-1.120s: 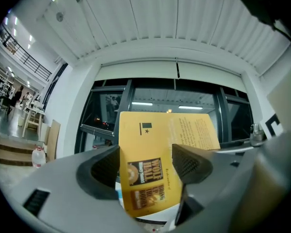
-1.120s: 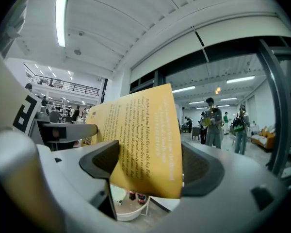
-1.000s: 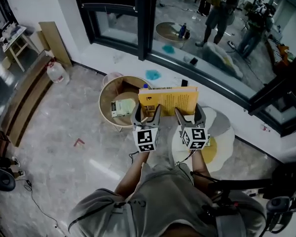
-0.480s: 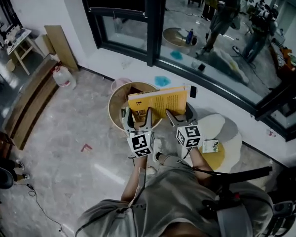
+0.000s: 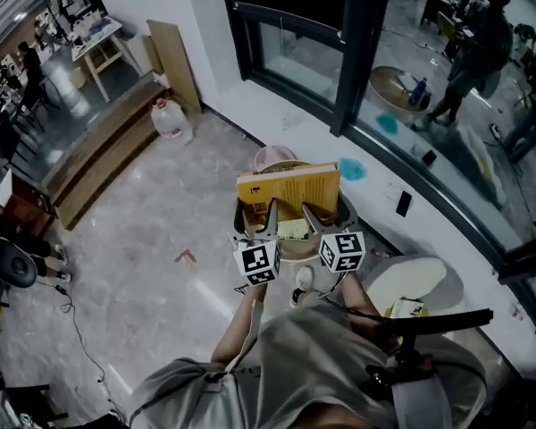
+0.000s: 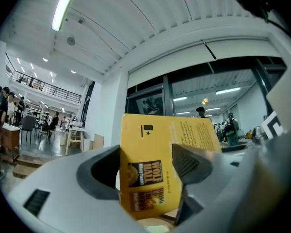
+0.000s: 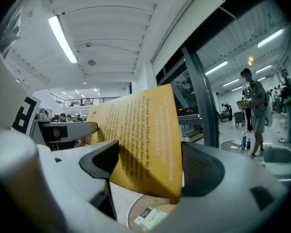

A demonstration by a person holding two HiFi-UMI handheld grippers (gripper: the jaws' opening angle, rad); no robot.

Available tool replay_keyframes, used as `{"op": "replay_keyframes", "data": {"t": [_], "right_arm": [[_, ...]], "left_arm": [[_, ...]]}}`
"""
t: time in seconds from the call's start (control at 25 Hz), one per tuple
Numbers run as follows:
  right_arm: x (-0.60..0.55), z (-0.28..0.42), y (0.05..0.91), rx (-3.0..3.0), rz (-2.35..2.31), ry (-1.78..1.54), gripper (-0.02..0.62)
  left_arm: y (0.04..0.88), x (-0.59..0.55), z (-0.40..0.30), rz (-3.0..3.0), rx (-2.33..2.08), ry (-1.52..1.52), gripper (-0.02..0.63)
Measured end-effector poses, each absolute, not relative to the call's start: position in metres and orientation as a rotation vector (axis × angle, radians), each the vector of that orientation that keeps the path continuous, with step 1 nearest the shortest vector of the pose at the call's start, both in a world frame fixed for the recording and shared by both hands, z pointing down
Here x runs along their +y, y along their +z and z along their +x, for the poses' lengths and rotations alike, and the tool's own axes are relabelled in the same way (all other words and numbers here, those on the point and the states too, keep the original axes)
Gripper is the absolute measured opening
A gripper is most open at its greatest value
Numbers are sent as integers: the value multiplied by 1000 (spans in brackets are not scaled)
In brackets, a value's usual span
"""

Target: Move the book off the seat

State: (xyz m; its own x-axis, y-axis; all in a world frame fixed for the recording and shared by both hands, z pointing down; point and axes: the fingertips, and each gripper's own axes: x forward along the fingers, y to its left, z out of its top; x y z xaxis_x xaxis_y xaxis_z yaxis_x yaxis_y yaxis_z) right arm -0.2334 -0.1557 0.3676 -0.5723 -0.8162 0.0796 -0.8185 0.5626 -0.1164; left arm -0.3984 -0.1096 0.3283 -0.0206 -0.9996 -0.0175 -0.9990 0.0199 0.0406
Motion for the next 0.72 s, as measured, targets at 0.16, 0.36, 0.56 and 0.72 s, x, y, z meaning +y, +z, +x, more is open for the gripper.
{"op": "replay_keyframes", "data": {"t": [0.16,0.36,0.56,0.72], "right_arm": [[-228,-246,367,-2822,1429,237,388],[-298,-259,376,-2853,1381,330,388],[-349,-257,380,-2849,1378,358,388],[-376,-261,365,-2830,1433,331,388]], "left_arm": [[322,-177,-408,2191,-2269,-1,342],[322,-245,-417,2154,-2302,120,342],[325,-296,-414,2142,-2316,139,342],[314,-327,-420,2181,-2282,114,342]]}}
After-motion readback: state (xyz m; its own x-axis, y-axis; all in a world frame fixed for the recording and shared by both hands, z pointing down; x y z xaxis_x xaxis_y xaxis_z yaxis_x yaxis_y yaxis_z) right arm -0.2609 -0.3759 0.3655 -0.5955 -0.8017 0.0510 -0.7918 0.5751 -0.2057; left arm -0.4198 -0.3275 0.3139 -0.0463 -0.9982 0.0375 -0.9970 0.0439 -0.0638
